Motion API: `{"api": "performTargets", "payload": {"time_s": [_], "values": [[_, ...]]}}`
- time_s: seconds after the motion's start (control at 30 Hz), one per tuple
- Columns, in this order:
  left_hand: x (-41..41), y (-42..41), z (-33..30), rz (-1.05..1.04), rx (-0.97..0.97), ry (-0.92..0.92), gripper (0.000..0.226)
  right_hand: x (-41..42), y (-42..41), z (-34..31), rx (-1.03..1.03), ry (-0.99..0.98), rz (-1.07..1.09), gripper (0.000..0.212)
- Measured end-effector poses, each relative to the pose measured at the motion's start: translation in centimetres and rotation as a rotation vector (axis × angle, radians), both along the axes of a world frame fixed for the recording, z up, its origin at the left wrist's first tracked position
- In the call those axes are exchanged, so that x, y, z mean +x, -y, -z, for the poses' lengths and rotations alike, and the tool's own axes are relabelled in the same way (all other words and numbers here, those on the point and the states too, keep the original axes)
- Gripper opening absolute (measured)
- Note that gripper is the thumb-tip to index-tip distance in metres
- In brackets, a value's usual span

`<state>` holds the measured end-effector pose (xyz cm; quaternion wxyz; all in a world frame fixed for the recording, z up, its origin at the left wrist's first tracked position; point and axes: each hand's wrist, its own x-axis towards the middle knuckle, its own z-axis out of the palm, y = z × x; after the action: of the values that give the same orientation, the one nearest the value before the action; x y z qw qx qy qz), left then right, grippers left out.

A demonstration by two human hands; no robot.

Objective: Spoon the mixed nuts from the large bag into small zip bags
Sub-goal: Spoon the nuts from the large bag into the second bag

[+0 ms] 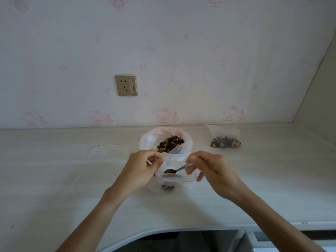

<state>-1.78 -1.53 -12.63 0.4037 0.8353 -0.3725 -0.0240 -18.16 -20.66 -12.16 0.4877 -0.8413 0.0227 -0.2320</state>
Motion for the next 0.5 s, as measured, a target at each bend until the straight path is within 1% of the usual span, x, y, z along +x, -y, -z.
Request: {"api": "performTargets", "payload": {"time_s": [0.07,0.13,0.2,0.23,0.27,0.33,0.43,0.5], "values": [[0.1,0.1,-0.1,0.013,-0.012,0.023,0.012,-0.5,-0.3,-0.4,-0.288,0.041,-0.074,0.029],[0.1,-0.1,-0.2,0.011,-0.027,0.058,0.010,-0.9,-0.4,-0.9,-0.511,0.072,-0.109,0.032],[0.2,-0.5,-0.3,0.007,-0.034,0.108,0.011,-1.1,-0.2,-1.3,-0.650,0.097,-0.080,0.033],[0.2,-0.7,-0.2,0.009,-0.036,0.134,0.012,-1.1,-0.2,-1.4,-0.656,0.115,-0.062,0.033],[0.2,-0.9,-0.1,0.013,-0.039,0.158,0.013,-1.0,-0.1,-1.4,-0.623,0.132,-0.044,0.032],[0.0,-1.0,0.1,0.013,-0.047,0.193,0.010,-0.8,0.0,-1.2,-0.467,0.131,-0.012,0.031],[-0.4,-0.9,0.5,0.003,-0.047,0.198,0.008,0.0,0.2,-0.8,-0.126,0.092,0.060,0.027],[-0.5,-0.9,0.7,0.000,-0.039,0.195,0.009,0.5,0.5,-0.6,0.102,0.116,0.112,0.027]]}}
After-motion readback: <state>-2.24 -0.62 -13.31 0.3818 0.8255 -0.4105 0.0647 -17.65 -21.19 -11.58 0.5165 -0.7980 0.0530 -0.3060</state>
